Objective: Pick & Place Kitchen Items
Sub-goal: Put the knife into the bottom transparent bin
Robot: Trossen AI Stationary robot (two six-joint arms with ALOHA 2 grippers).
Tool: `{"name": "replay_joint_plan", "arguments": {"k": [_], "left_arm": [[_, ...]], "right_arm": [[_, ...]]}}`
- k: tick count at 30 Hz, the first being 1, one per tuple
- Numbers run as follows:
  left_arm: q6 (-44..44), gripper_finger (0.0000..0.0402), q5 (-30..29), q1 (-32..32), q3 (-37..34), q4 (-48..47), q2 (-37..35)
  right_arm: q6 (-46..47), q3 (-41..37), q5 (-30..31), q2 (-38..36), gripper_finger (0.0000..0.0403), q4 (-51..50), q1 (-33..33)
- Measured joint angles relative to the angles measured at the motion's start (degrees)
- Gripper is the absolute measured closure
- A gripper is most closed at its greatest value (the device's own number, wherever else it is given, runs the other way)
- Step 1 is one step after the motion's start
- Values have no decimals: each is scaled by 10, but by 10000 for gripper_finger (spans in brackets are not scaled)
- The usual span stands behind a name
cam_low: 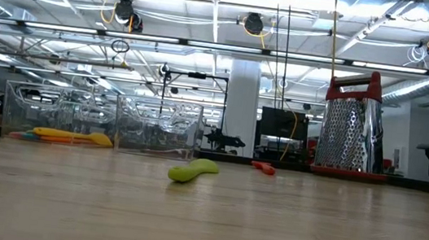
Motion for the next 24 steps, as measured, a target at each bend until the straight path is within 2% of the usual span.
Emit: {"name": "replay_joint_plan", "arguments": {"k": [6, 14, 24], "left_arm": [[24, 160, -55, 8, 0, -50, 0], [65, 160, -143, 13, 0, -89, 0], [78, 160, -197, 13, 0, -121, 0]], "right_arm": [[163, 0, -7, -55, 356, -143, 2], [388, 0, -94, -91, 356, -312, 10], [596, 0, -141, -91, 356, -525, 92]]}}
